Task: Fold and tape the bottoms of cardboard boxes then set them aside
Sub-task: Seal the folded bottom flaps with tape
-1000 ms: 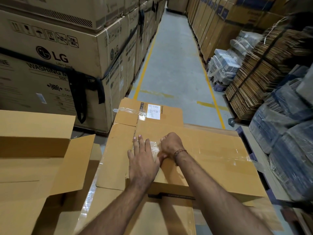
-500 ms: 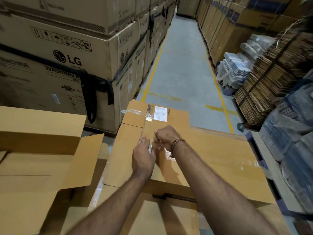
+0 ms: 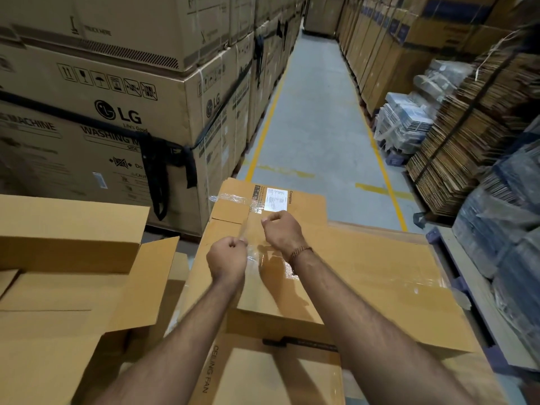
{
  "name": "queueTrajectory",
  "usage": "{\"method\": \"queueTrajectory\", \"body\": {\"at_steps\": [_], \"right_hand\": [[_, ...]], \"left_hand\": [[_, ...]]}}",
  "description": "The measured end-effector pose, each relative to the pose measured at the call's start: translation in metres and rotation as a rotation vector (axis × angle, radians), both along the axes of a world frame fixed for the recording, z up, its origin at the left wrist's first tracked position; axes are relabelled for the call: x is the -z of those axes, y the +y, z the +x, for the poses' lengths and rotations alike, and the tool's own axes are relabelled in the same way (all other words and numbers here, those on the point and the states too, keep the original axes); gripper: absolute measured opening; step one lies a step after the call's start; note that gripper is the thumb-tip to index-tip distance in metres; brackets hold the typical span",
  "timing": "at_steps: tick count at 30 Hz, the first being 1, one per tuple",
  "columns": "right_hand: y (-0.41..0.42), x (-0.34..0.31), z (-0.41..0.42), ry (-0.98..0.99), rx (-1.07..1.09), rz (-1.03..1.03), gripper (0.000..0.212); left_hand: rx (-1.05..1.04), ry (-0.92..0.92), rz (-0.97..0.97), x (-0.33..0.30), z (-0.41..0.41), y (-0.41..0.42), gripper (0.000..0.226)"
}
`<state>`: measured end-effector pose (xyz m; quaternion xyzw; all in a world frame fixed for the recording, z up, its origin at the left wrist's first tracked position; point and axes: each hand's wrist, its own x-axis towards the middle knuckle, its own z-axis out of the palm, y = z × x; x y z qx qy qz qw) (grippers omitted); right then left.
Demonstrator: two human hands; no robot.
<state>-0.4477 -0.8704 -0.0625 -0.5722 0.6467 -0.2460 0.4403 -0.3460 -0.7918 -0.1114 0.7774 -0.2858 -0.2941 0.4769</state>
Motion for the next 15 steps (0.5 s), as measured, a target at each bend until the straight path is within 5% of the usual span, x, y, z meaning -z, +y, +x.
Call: {"method": "queueTrajectory", "body": {"at_steps": [3,7,15], "right_hand": [[0.018,0.021,-0.022,0.303,-0.061,-0.098,0.042],[0.042,0.049,-0.047,0.665,-0.244,-0.313,0.033],[0.068,0.076,-0.07,0.702,-0.32,-0.621,0.027]], "left_hand": [[-0.105,0.315,-0.008,0.001,0.012,-0.002,0.018],[-0.2,0.698,-0.09,0.005,0.024,0.004,0.009],[-0.38,0.723,-0.116,-0.005,0.053,0.013,0.014]]}}
